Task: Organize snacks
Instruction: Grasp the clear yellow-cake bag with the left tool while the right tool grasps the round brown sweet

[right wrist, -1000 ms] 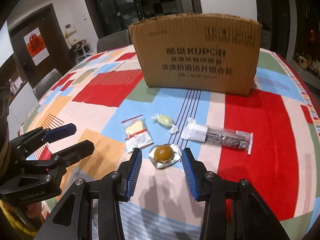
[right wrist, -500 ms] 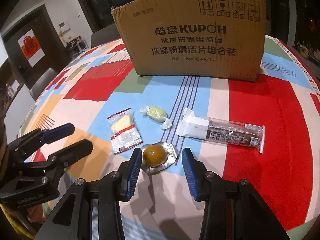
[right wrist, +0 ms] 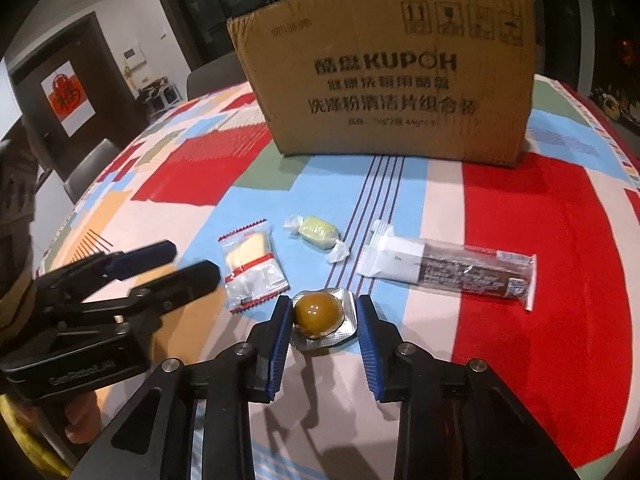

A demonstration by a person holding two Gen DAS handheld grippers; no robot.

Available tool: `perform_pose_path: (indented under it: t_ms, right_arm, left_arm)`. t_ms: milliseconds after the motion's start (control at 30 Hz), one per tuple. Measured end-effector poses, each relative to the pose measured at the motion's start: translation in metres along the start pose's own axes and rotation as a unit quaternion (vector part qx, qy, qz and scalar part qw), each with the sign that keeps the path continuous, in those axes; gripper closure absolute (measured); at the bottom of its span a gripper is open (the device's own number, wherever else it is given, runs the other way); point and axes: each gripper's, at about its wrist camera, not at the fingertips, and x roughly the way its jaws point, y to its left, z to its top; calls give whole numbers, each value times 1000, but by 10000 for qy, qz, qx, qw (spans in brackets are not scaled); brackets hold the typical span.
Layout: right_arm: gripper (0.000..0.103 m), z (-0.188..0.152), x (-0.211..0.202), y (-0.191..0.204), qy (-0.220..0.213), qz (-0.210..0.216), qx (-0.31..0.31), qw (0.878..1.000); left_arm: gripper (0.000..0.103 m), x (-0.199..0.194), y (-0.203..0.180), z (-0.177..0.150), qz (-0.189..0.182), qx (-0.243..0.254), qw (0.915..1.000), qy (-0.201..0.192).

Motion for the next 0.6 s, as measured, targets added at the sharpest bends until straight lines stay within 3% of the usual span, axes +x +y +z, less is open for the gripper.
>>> perform_pose_path:
  t_ms: [133, 267, 367, 467, 600]
  right_arm:
    - [70, 2, -17, -4, -255, -85, 99, 9996]
    - [70, 6, -31, -10, -460, -229, 133, 9986]
    - [70, 9, -38, -16, -555, -312, 197, 9978]
    - [70, 11, -40, -24, -592, -341, 309, 9972]
    - [69, 11, -41, -32, -593, -394, 408, 9966]
  left_arm:
    - [41, 5, -8, 4, 40, -120, 9999, 16]
    - [41, 11, -20, 9, 398, -270, 9988, -67]
    - [41, 17, -21, 11, 462, -657, 9968, -30]
    - [42, 27, -24, 11, 763, -917, 9928, 68]
    - [42, 37, -30, 10, 1045, -983, 9895, 147]
